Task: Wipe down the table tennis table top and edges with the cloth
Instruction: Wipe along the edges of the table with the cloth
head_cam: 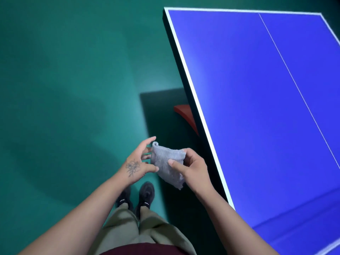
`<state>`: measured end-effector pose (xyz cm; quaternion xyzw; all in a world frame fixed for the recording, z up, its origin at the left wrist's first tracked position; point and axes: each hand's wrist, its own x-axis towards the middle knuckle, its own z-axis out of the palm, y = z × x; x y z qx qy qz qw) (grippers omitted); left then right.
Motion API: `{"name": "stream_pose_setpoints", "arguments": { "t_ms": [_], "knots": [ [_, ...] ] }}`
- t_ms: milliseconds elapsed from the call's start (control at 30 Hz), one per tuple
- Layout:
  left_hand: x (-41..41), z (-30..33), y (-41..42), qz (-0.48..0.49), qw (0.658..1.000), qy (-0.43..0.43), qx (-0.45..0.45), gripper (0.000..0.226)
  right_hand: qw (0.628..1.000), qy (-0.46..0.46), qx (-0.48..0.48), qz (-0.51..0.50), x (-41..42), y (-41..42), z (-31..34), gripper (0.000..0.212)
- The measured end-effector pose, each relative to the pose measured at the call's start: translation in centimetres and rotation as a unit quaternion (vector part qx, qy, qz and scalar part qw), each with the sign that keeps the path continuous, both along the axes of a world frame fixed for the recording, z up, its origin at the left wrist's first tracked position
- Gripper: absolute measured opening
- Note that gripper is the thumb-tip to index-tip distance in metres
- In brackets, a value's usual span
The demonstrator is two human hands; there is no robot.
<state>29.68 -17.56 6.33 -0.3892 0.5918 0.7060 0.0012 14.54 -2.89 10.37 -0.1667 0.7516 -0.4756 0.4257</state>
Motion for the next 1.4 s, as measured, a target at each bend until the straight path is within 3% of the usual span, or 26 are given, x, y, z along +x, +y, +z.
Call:
{"name": "stream_pose_setpoints", "arguments": {
  "t_ms": [100,267,333,400,433,533,600,700,800,867,1033,1233,1400],
  "knots": [
    [-1.3,-1.0,-0.5,-0.008,0.996,0.033,0.077,0.089,0.997,-0.008,0.023,-0.076,-0.4,-0.2,-0.1,0.040],
    [-2.2,-2.7,-0.4,0.017,0.995,0.037,0.094,0.074,0.986,-0.002,0.060,-0.156,0.1,0.5,-1.2,0.062],
    [-2.4,-3.9,-0.3,0.027,0.996,0.038,0.082,0.050,0.990,-0.002,0.058,-0.131,0.3,1.0,-2.0,0.075],
    [-2.6,-5.0,-0.2,0.015,0.999,0.019,0.031,0.028,0.994,0.022,0.081,-0.067,0.7,1.7,-2.9,0.076],
    [-2.8,-5.4,-0.1,-0.003,1.000,0.013,0.024,0.029,0.993,0.036,0.103,-0.045,0.8,2.1,-3.3,0.075],
    [-3.2,-6.8,0.6,-0.084,0.995,0.014,0.060,0.068,0.976,0.100,0.192,-0.025,0.9,2.9,-4.0,0.068],
    [-3.7,-7.6,1.6,-0.126,0.992,-0.007,0.033,0.075,0.960,0.160,0.229,-0.014,0.4,3.5,-4.2,0.054],
    [-5.1,-9.0,4.1,-0.166,0.984,-0.043,-0.052,0.057,0.938,0.223,0.265,0.015,-0.8,5.4,-4.6,0.026],
    [-5.9,-9.6,7.6,-0.187,0.976,-0.075,-0.085,0.029,0.909,0.284,0.295,0.073,-2.5,8.4,-4.9,0.016],
    [-6.5,-10.2,10.4,-0.204,0.971,-0.094,-0.079,0.021,0.892,0.264,0.343,0.129,-3.9,10.4,-4.9,0.014],
    [-7.9,-12.6,19.2,-0.220,0.966,-0.133,0.018,0.033,0.828,0.211,0.470,0.223,-6.8,16.3,-6.3,0.017],
    [-9.7,-15.6,29.7,-0.257,0.950,-0.163,0.067,0.055,0.788,0.201,0.492,0.311,-10.0,23.9,-9.4,0.029],
    [-10.6,-16.4,36.8,-0.237,0.952,-0.184,0.060,0.060,0.748,0.198,0.522,0.358,-11.8,28.6,-11.7,0.028]
  ]
}}
